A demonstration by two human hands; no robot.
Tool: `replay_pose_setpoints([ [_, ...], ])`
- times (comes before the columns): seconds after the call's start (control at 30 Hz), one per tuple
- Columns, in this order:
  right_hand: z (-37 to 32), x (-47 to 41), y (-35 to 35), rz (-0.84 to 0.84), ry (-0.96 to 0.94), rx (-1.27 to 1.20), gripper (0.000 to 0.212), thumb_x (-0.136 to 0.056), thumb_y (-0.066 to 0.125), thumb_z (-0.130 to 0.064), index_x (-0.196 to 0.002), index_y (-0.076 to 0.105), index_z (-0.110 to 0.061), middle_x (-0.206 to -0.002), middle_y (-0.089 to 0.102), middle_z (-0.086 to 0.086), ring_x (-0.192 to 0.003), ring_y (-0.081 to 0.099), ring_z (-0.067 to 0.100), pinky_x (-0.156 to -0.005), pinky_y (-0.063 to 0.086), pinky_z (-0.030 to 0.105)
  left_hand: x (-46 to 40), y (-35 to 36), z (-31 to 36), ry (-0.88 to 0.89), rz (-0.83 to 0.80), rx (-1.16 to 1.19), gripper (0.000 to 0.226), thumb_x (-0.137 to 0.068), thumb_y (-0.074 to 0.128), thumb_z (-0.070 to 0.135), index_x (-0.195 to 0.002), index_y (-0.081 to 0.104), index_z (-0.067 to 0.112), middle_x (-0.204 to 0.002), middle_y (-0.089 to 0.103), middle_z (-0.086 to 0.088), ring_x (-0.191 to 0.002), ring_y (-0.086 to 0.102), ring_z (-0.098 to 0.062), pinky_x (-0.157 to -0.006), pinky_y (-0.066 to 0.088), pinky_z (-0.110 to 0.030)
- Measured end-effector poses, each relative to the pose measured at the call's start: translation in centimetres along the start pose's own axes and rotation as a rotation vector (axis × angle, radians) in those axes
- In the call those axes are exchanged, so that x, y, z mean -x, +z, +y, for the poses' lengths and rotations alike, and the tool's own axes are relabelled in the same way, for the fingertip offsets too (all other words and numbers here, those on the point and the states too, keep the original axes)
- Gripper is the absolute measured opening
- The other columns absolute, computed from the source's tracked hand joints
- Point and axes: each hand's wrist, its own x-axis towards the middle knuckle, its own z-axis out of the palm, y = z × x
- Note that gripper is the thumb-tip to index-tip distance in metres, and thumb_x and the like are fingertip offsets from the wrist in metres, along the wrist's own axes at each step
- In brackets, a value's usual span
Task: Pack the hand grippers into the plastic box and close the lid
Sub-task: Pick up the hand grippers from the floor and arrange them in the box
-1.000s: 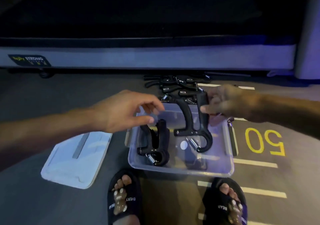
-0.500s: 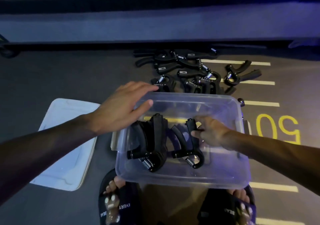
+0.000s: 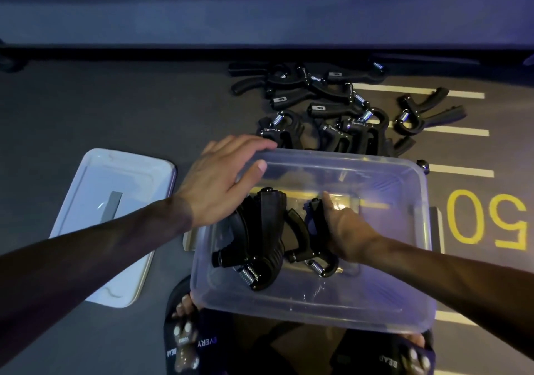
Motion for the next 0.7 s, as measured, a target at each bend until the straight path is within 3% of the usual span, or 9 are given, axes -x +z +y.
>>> replay_pose_setpoints([
  [0.1,-0.8,0.8,-0.1,-0.046,0.008,0.084,0.089,-0.093,0.053,-0.02,-0.149,-0.009,0.011,-0.134,0.053,0.023,-0.122,0.053,0.034,-0.113,0.021,0.045,0.0,0.1,0.2,-0.001,0.028,-0.02,0.039,-0.106,0.036,0.038,-0.14,0.051,0.029,-0.134,0.056,0.014,-0.122,0.049,-0.009,-0.099,0.034,-0.032],
  [0.2,-1.0,1.2,0.1,-0.039,-0.007,-0.079,0.076,-0.094,0.056,-0.016,-0.15,0.009,0.007,-0.128,0.055,0.026,-0.112,0.058,0.037,-0.093,0.044,0.045,0.0,0.2,0.2,0.004,0.042,-0.038,0.038,-0.106,0.037,0.037,-0.14,0.052,0.029,-0.134,0.057,0.014,-0.121,0.049,-0.008,-0.096,0.031,-0.028],
  [0.33,-0.6,1.6,0.8,0.01,-0.026,-0.109,0.076,-0.092,0.057,-0.013,-0.15,0.011,0.004,-0.117,0.059,0.026,-0.1,0.061,0.038,-0.079,0.045,0.041,0.1,0.3,0.3,0.012,0.05,-0.058,0.038,-0.106,0.037,0.036,-0.139,0.053,0.028,-0.133,0.058,0.014,-0.118,0.05,-0.009,-0.093,0.029,-0.026],
  [0.47,-0.2,1.8,1.2,0.028,-0.114,0.047,0.096,-0.095,0.054,-0.021,-0.149,-0.024,-0.009,-0.11,0.067,0.018,-0.093,0.064,0.032,-0.083,0.051,0.038,0.0,0.3,0.3,0.013,0.052,-0.067,0.038,-0.105,0.038,0.035,-0.139,0.053,0.028,-0.133,0.058,0.013,-0.12,0.05,-0.009,-0.093,0.029,-0.025],
  [0.5,-0.2,1.9,1.2,0.004,-0.135,0.062,0.095,-0.095,0.055,-0.022,-0.151,-0.022,-0.014,-0.112,0.066,0.017,-0.095,0.065,0.031,-0.084,0.051,0.037,0.0,0.3,0.3,0.013,0.052,-0.072,0.038,-0.105,0.038,0.035,-0.139,0.053,0.028,-0.133,0.059,0.013,-0.119,0.05,-0.009,-0.092,0.028,-0.024],
  [0.57,-0.5,2.3,0.8,-0.043,-0.15,0.068,0.078,-0.094,0.058,-0.021,-0.155,0.009,-0.018,-0.116,0.064,0.015,-0.101,0.065,0.029,-0.085,0.051,0.033,0.0,0.3,0.3,0.015,0.05,-0.077,0.038,-0.105,0.038,0.035,-0.138,0.053,0.028,-0.132,0.059,0.013,-0.119,0.05,-0.009,-0.092,0.027,-0.023],
  [0.63,-0.5,2.5,0.7,-0.064,-0.171,0.052,0.054,-0.094,0.059,-0.019,-0.144,0.038,-0.018,-0.117,0.064,0.012,-0.104,0.065,0.027,-0.088,0.053,0.03,0.0,0.3,0.3,0.013,0.049,-0.078,0.038,-0.105,0.037,0.035,-0.139,0.053,0.028,-0.133,0.059,0.013,-0.119,0.05,-0.009,-0.093,0.027,-0.023],
  [0.7,-0.4,2.6,0.6,-0.074,-0.175,0.055,0.042,-0.093,0.06,-0.017,-0.134,0.051,-0.017,-0.117,0.066,0.01,-0.105,0.066,0.026,-0.09,0.053,0.029,-0.1,0.3,0.3,0.009,0.049,-0.081,0.038,-0.105,0.037,0.036,-0.139,0.053,0.028,-0.133,0.059,0.013,-0.118,0.051,-0.01,-0.092,0.029,-0.025],
])
